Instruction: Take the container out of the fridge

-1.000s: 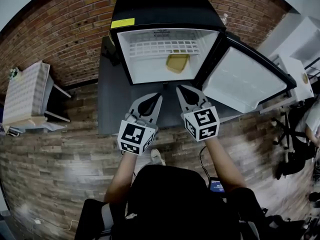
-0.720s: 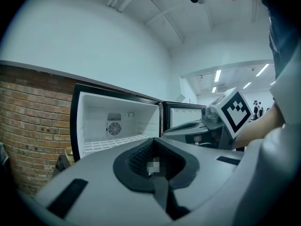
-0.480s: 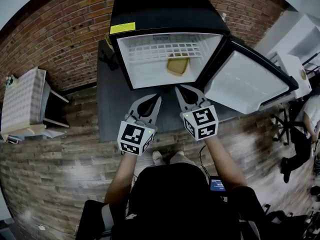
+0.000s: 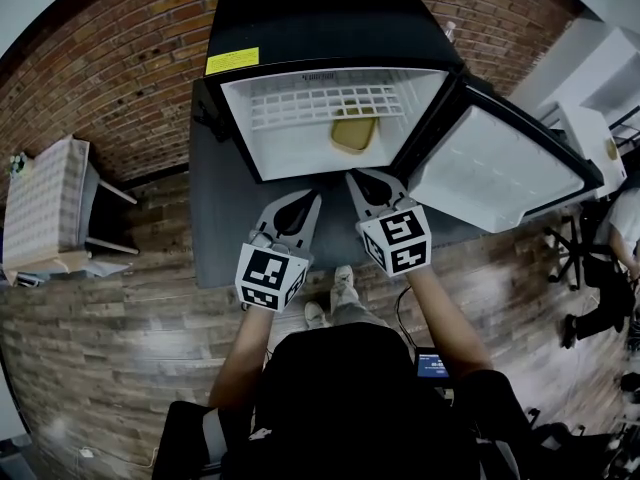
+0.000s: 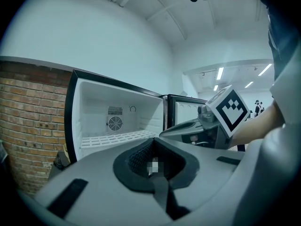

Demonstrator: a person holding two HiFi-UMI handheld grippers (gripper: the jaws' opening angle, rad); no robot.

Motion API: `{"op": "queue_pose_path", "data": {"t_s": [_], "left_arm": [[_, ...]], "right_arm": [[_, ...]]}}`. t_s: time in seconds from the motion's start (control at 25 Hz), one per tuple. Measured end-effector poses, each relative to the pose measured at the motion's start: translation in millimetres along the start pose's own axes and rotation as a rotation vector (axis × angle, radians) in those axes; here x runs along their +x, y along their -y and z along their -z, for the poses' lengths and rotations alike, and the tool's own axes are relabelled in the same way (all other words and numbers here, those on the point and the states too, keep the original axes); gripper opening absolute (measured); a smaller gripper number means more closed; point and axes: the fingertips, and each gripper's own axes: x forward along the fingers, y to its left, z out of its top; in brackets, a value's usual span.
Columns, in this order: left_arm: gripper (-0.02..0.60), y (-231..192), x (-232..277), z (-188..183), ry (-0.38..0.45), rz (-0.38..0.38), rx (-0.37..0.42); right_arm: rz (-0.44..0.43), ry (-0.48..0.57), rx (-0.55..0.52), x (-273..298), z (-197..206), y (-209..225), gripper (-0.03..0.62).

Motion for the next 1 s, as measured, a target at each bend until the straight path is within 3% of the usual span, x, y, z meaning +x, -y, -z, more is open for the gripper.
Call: {"op": "queue_pose_path", "data": {"t_s": [0.32,0.88,1.0], "left_arm": [[0.014,-14,34,8,-0.03,-0.036,0.03],[0.014,-48,84,19,-0.031,-0.082,-0.029],[0.014,-55,93,24,-0.045,-0.102,-0.008]], "right_arm": [[-0.034,-0.062,-0.042,30,10,28,0.041],[-0.078,-0.312,-0.251,92,54,68,0.043],[-0.1,-0.355,-0.283,106,64,72,0.043]]}}
